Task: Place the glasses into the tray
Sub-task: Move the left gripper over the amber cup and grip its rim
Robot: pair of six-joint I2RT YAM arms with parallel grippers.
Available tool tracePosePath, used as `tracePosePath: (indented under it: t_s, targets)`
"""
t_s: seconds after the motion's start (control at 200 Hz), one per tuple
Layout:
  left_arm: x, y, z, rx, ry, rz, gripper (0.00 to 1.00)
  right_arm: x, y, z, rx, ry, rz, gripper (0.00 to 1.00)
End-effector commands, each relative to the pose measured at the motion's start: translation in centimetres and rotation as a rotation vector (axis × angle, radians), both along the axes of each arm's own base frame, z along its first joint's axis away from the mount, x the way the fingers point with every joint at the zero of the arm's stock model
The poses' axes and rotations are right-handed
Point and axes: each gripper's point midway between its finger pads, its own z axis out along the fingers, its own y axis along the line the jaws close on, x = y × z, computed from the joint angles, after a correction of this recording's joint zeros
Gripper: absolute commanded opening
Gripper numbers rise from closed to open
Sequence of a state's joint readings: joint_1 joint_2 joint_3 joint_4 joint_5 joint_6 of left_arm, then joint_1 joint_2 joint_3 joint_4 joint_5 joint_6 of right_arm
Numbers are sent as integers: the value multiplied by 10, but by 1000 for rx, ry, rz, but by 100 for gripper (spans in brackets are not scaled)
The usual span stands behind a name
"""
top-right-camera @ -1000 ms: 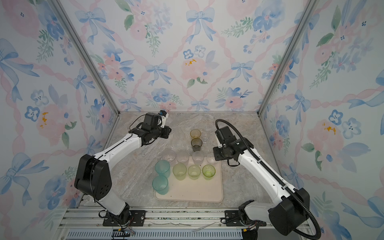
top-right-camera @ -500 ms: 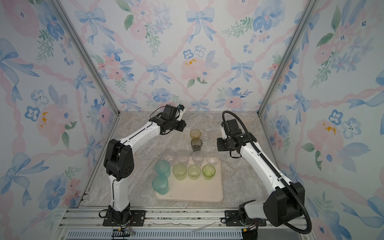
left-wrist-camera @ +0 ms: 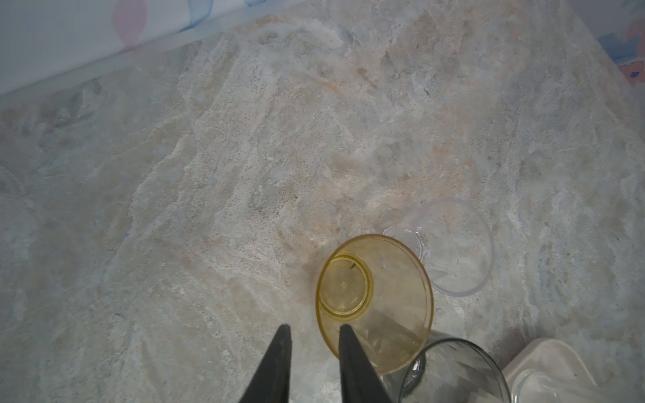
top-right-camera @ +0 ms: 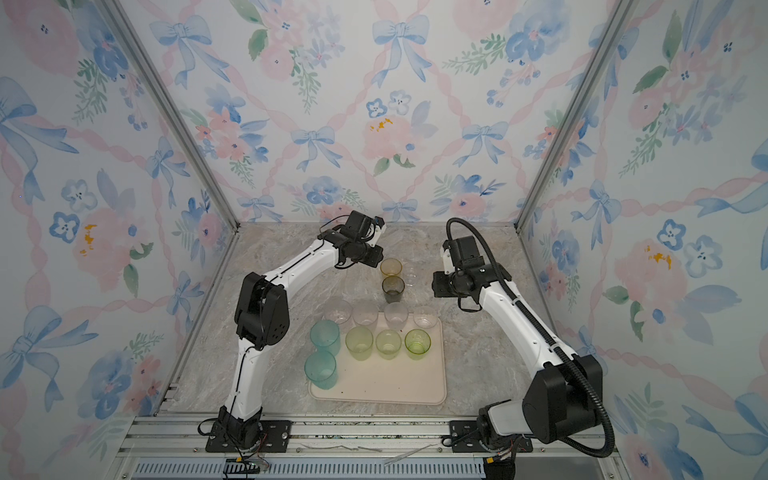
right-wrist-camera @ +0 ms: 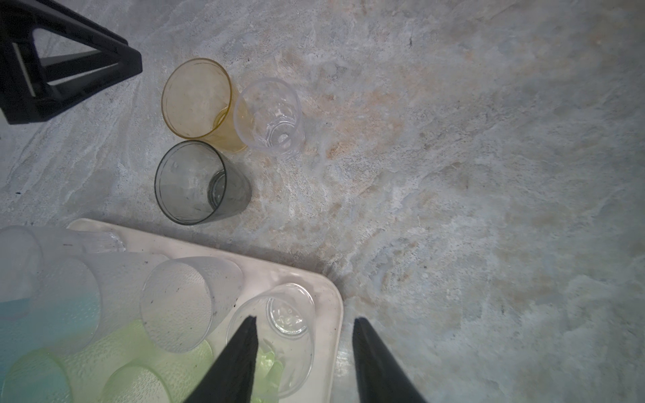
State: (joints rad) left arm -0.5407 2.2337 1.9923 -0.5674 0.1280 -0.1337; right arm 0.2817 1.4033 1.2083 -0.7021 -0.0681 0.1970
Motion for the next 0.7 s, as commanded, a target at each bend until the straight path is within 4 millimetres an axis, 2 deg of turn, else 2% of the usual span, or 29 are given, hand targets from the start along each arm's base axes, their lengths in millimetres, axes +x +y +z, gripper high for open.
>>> tracePosePath:
  t_s: [0.0, 0.695]
  targets:
    - [-2, -3, -10, 20, 27, -24, 27, 0, -1, -8, 11, 13, 0, 48]
    - [-1, -13, -30, 27, 60, -45, 27, -1, -6, -19, 15, 36, -9, 48]
